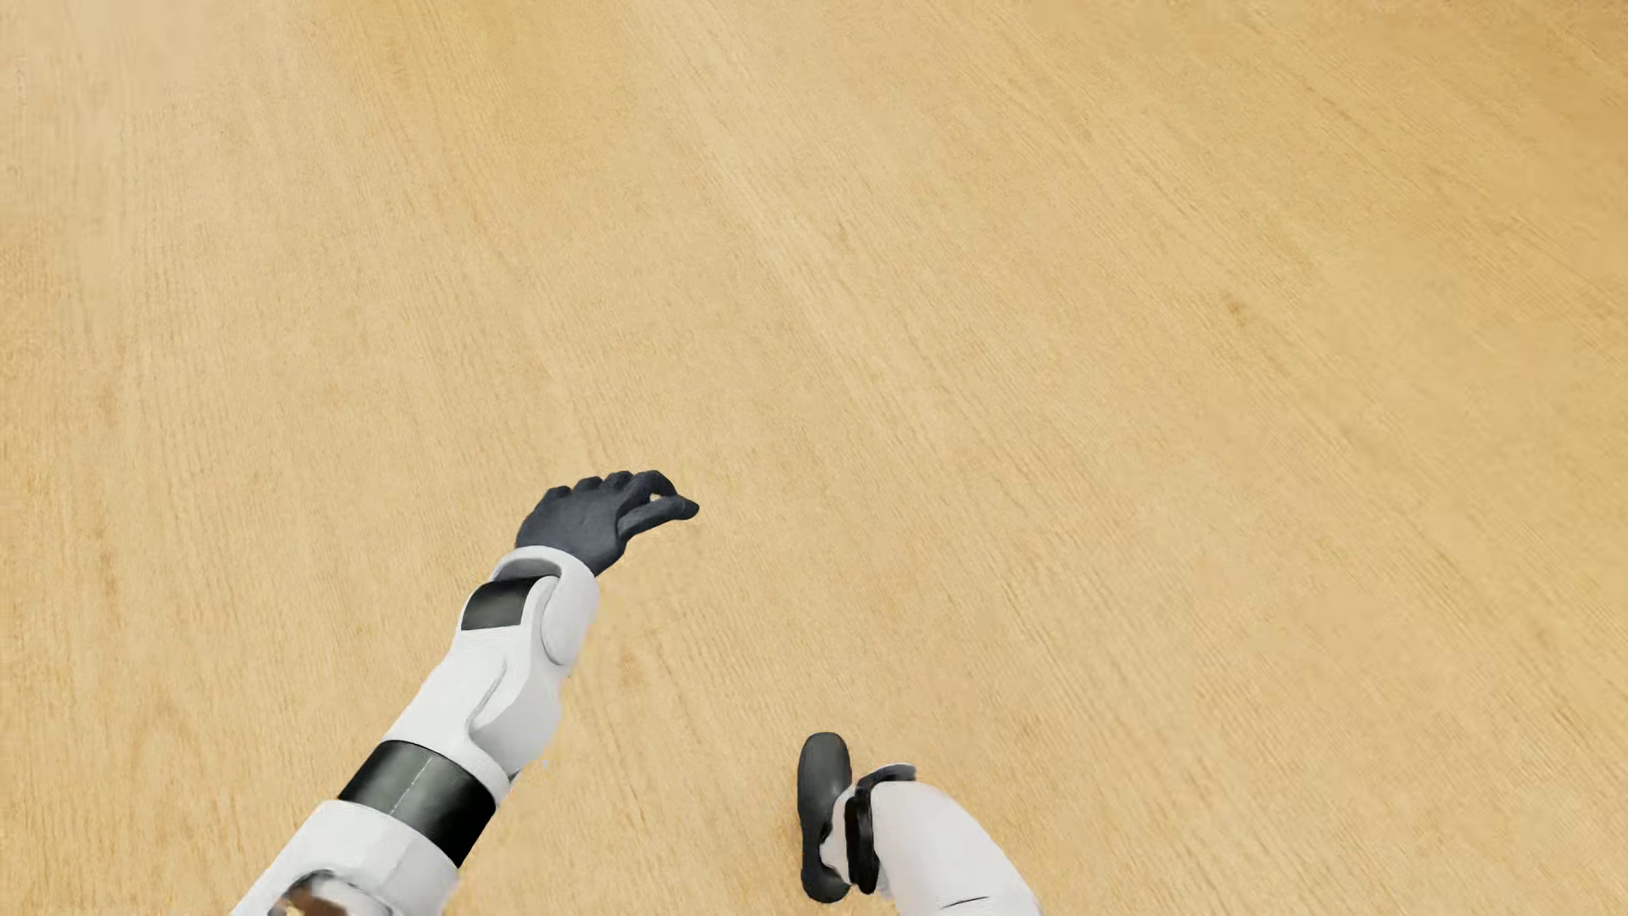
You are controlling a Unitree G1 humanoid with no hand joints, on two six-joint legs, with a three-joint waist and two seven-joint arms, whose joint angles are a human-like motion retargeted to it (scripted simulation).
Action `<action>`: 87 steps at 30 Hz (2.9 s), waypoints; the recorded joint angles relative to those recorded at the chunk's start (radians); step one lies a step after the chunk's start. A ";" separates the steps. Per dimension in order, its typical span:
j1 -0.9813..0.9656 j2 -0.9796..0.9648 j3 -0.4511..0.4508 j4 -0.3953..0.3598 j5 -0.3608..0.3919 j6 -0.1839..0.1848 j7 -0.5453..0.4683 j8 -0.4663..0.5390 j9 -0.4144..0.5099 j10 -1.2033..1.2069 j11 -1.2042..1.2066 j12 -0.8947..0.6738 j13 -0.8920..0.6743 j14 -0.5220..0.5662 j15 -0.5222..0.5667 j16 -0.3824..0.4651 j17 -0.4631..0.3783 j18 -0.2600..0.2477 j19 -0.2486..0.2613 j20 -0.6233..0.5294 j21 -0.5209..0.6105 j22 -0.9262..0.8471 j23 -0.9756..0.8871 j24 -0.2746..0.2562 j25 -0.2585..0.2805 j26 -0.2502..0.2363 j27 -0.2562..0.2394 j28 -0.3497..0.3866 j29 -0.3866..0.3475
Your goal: Head to the shelves
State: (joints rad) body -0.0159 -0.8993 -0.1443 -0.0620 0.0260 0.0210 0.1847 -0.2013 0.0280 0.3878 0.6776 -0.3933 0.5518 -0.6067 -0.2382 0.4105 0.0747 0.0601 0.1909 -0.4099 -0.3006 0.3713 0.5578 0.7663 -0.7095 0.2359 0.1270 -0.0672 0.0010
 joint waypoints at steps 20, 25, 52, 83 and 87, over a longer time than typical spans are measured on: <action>-0.664 0.968 0.186 0.264 -0.148 -0.011 0.049 0.201 -0.032 0.236 0.148 0.956 -0.286 0.561 0.079 -0.298 -0.134 -0.002 -0.131 0.482 -0.003 0.309 -0.105 -0.314 0.017 0.185 -0.079 0.207 -0.112; -0.311 0.445 0.119 0.082 -0.266 -0.068 0.053 0.104 -0.015 0.186 0.625 0.452 -0.259 0.297 0.084 -0.269 -0.105 -0.020 -0.187 0.154 0.058 0.428 0.060 -0.142 -0.069 0.120 0.001 0.098 0.018; -0.648 0.537 0.178 0.211 -0.213 -0.043 0.007 0.044 0.007 0.359 0.849 0.680 -0.364 0.567 -0.051 -0.214 -0.063 0.012 -0.021 0.265 0.077 0.356 0.048 -0.068 -0.021 0.223 -0.070 0.040 -0.253; -0.164 0.753 0.142 0.221 -0.147 0.018 0.025 -0.048 -0.068 -0.042 -0.335 0.532 -0.367 0.366 -0.083 -0.230 -0.089 -0.128 -0.131 0.103 0.037 0.413 0.377 -0.211 -0.173 0.129 0.119 0.092 0.052; -0.180 0.759 0.133 0.204 -0.164 0.004 0.000 -0.075 -0.068 -0.035 -0.340 0.448 -0.329 0.359 -0.087 -0.231 -0.070 -0.125 -0.123 0.118 0.006 0.297 0.329 -0.216 -0.184 0.075 0.082 0.155 0.052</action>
State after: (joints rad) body -0.1957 -0.1407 -0.0116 0.1416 -0.1379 0.0248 0.1845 -0.2766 -0.0400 0.3529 0.3378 0.0548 0.2226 -0.2480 -0.3252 0.1790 0.0051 -0.0645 0.0675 -0.2922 -0.2948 0.6685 0.8868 0.5500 -0.8940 0.3109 0.2094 0.0878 0.0531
